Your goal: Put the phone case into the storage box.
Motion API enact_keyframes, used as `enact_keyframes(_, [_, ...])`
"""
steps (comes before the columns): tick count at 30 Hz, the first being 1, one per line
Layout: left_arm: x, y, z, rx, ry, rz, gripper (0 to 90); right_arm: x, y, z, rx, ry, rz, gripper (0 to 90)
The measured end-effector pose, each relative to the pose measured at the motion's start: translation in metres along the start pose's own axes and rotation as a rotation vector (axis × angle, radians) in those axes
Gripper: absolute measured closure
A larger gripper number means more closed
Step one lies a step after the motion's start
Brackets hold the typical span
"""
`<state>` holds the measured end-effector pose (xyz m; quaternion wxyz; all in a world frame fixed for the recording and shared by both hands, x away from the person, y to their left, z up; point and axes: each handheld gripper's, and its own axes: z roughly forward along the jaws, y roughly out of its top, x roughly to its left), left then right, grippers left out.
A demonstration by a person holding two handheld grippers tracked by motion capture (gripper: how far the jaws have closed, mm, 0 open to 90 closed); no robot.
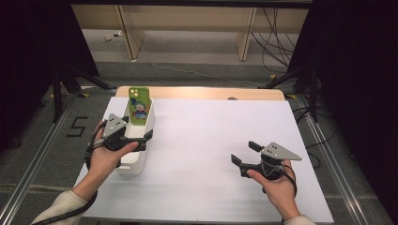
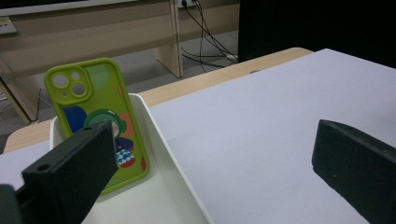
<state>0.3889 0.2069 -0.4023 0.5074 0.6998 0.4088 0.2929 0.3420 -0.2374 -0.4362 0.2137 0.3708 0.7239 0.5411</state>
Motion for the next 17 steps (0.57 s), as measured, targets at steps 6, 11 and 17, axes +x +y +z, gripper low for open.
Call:
enact_keyframes(6, [-0.0011, -0.0016, -0.0033, 0.002, -0.013, -0.001, 0.0, -0.0009, -0.0002, -0.0003, -0.002, -0.001, 0.001, 15.6])
enact_keyframes(11, [-0.0029, -0.0001, -0.0051, -0.006, -0.015, -0.001, 0.0, -0.0017, 0.0004, -0.0008, -0.005, 0.000, -0.004, 15.6])
enact_keyframes(17, [-0.0040, 0.0012, -0.0053, -0.009, -0.022, 0.000, 0.0, -0.0012, 0.0012, -0.0012, -0.008, 0.002, 0.001, 15.5])
